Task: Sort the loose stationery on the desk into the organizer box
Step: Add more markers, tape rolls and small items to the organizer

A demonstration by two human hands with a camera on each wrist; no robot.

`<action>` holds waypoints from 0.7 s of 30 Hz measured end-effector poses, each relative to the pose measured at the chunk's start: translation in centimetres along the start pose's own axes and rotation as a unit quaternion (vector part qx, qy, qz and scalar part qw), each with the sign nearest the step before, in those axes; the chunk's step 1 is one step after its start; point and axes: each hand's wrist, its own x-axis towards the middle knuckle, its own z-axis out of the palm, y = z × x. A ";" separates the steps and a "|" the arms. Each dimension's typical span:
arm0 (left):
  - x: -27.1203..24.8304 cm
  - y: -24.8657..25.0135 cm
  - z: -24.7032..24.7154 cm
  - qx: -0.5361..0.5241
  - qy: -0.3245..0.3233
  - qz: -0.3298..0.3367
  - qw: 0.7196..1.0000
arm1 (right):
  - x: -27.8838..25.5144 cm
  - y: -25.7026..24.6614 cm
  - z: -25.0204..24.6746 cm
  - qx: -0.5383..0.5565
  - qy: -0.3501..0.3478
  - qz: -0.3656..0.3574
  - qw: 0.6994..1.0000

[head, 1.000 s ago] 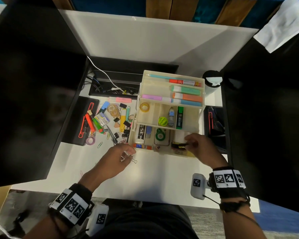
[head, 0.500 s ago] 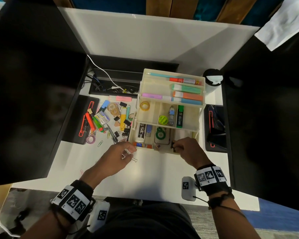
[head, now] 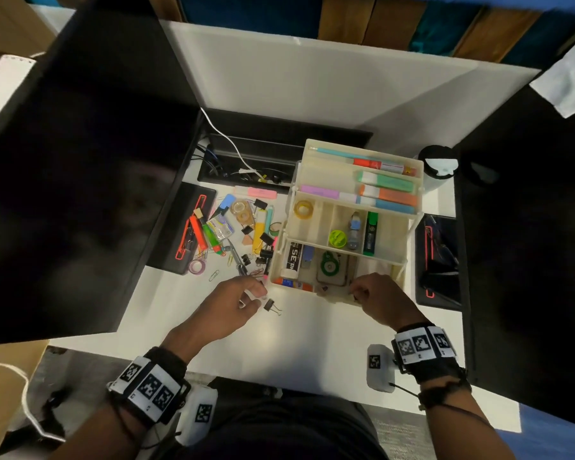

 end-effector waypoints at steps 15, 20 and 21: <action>-1.6 -8.7 -4.1 0.067 0.043 -0.034 0.996 | -3.1 -13.3 4.5 0.064 0.108 -0.205 0.971; -0.4 -9.2 -3.1 0.143 0.017 0.071 0.987 | -0.8 -14.0 13.1 -0.195 -0.026 -0.129 0.972; 0.0 -8.8 -2.9 0.156 0.021 0.093 0.983 | -0.7 -14.2 14.0 -0.204 -0.006 -0.121 0.971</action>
